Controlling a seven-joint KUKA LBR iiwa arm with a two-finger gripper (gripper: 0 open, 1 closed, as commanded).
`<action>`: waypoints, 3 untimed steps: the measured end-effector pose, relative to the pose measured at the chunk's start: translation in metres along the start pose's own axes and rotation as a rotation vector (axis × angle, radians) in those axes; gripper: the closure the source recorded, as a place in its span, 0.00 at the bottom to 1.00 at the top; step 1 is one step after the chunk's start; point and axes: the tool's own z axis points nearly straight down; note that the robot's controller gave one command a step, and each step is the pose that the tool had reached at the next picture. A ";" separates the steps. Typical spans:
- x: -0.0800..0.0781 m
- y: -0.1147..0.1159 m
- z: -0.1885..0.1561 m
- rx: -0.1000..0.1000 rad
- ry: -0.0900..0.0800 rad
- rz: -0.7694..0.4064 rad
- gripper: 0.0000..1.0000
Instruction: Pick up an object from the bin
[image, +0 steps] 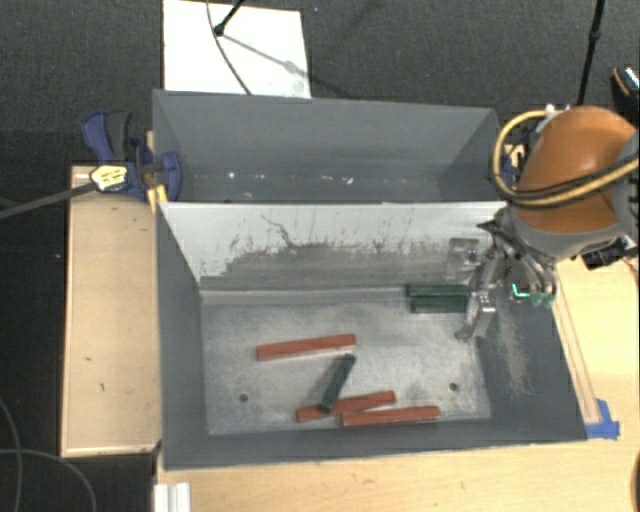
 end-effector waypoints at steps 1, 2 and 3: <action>-0.019 0.033 0.118 -0.001 0.000 -0.059 0.00; -0.014 0.131 0.100 -0.002 -0.009 -0.243 0.00; 0.018 0.166 0.115 -0.001 -0.003 -0.233 0.00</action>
Offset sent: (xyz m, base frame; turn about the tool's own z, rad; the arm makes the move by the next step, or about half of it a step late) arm 0.0193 0.0315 -0.1138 -0.0560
